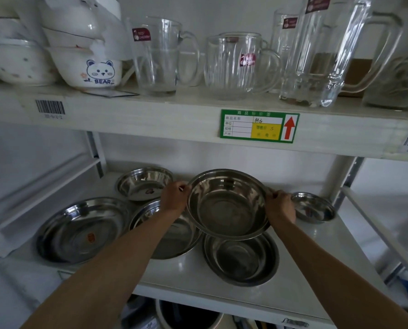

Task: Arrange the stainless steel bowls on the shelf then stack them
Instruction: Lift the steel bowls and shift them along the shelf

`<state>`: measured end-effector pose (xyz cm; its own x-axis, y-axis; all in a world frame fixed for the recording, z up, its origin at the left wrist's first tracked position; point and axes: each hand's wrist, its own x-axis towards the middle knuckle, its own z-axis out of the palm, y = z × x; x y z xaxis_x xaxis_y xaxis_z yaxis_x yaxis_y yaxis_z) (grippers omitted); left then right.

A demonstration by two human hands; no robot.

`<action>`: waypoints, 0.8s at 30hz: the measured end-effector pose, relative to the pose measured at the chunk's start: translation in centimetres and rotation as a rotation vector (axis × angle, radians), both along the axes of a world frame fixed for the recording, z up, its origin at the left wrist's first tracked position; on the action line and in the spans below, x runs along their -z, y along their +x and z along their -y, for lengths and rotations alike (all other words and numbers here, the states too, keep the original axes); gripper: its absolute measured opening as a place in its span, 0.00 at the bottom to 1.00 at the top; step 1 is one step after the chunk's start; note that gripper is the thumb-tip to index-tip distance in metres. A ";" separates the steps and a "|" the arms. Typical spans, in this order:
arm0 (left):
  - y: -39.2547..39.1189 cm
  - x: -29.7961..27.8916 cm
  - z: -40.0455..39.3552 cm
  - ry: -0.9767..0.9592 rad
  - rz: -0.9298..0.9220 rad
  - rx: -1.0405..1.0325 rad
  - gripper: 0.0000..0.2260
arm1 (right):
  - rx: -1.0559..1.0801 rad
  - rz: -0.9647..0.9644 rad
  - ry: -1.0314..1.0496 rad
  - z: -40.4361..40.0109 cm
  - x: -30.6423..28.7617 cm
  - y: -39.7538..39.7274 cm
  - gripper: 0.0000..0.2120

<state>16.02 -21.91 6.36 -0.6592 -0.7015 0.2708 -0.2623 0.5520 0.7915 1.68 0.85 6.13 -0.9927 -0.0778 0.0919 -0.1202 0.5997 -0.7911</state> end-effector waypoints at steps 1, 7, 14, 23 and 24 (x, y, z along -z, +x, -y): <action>0.0 0.1 -0.1 -0.016 0.007 -0.006 0.12 | 0.003 0.004 -0.002 -0.1 0.1 0.0 0.11; -0.2 1.0 -0.4 -0.028 0.011 -0.024 0.13 | 0.013 0.028 0.015 -0.5 0.5 0.2 0.13; 0.8 1.3 -0.3 -0.012 -0.013 -0.070 0.13 | -0.010 0.034 0.010 0.1 0.7 0.6 0.14; 3.9 0.6 3.1 -0.003 -0.047 -0.134 0.13 | -0.115 0.031 0.009 4.5 0.1 1.6 0.14; 4.5 0.6 3.6 0.018 -0.054 -0.136 0.12 | -0.132 0.035 0.012 5.2 0.1 1.8 0.13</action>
